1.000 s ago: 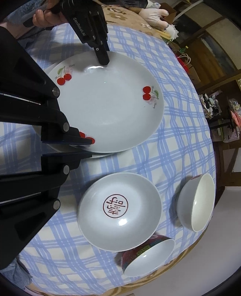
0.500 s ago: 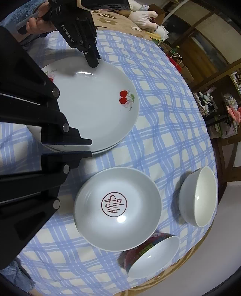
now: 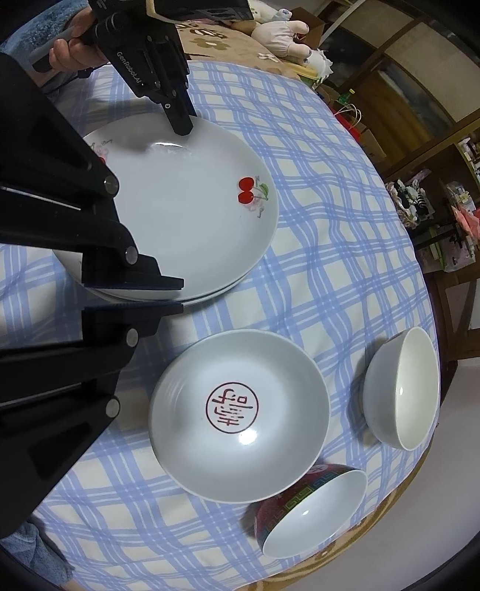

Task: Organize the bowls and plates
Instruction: 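Lower the held cherry plate onto the plate stack with both grippers, then open both grippers and move them to the rim of a plain white bowl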

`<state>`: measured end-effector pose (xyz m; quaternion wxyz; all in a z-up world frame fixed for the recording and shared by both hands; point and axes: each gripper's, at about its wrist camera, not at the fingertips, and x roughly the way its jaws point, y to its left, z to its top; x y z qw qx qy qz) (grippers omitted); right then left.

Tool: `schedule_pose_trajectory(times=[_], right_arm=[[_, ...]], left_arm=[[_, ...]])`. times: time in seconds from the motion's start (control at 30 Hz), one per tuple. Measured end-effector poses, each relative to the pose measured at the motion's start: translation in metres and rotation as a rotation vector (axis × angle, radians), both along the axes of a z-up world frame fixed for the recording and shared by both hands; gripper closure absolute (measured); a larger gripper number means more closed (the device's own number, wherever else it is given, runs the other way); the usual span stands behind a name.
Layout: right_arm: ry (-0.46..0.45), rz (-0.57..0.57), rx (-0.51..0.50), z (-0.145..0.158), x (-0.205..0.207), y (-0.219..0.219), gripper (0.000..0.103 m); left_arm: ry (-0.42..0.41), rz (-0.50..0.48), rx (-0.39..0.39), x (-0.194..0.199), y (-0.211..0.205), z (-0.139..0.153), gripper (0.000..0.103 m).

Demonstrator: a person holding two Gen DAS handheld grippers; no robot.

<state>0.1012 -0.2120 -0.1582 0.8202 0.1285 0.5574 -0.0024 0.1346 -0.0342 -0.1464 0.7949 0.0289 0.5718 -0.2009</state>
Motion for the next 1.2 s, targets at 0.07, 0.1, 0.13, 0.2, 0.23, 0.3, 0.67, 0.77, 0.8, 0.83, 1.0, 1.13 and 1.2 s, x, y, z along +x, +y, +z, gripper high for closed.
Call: schedule_pose_trajectory(times=[0.07, 0.1, 0.13, 0.2, 0.23, 0.3, 0.67, 0.77, 0.8, 0.83, 1.0, 1.13, 1.2], right_arm=[[0.002, -0.002, 0.002, 0.000, 0.000, 0.000, 0.096], [0.002, -0.002, 0.002, 0.000, 0.000, 0.000, 0.096], [0.005, -0.004, 0.002, -0.001, 0.000, 0.000, 0.096], [0.013, -0.005, 0.003, -0.002, 0.001, 0.000, 0.096], [0.012, -0.004, 0.004, -0.002, 0.001, 0.001, 0.096], [0.007, -0.002, 0.003, -0.002, 0.001, 0.000, 0.096], [-0.092, -0.024, 0.017, 0.032, 0.000, -0.012, 0.096], [-0.135, -0.062, 0.026, 0.047, 0.002, -0.026, 0.095], [-0.141, -0.070, 0.030, 0.049, 0.003, -0.030, 0.095], [-0.144, -0.078, 0.028, 0.052, 0.004, -0.036, 0.095], [-0.174, -0.122, -0.004, 0.073, 0.011, -0.062, 0.075], [-0.235, -0.176, -0.045, 0.096, 0.017, -0.085, 0.036], [-0.258, -0.191, -0.051, 0.104, 0.023, -0.094, 0.024]], left_arm=[[-0.004, -0.013, 0.010, -0.001, -0.001, 0.000, 0.089], [-0.006, -0.016, 0.013, -0.001, -0.001, 0.000, 0.089], [-0.008, -0.016, 0.013, -0.002, -0.001, 0.000, 0.089], [-0.009, -0.015, 0.014, -0.002, -0.001, 0.000, 0.089], [-0.010, -0.016, 0.015, -0.002, -0.001, 0.000, 0.089], [-0.013, -0.021, 0.022, -0.003, -0.001, 0.001, 0.089], [-0.077, 0.003, 0.035, -0.008, -0.004, 0.037, 0.081], [-0.117, -0.017, 0.047, -0.005, -0.015, 0.051, 0.058], [-0.139, -0.017, 0.061, -0.004, -0.020, 0.057, 0.046], [-0.157, -0.016, 0.067, -0.003, -0.023, 0.060, 0.044], [-0.174, -0.041, 0.085, 0.015, -0.046, 0.078, 0.021], [-0.190, -0.095, 0.077, 0.035, -0.074, 0.097, 0.019], [-0.215, -0.102, 0.071, 0.046, -0.088, 0.107, 0.017]])
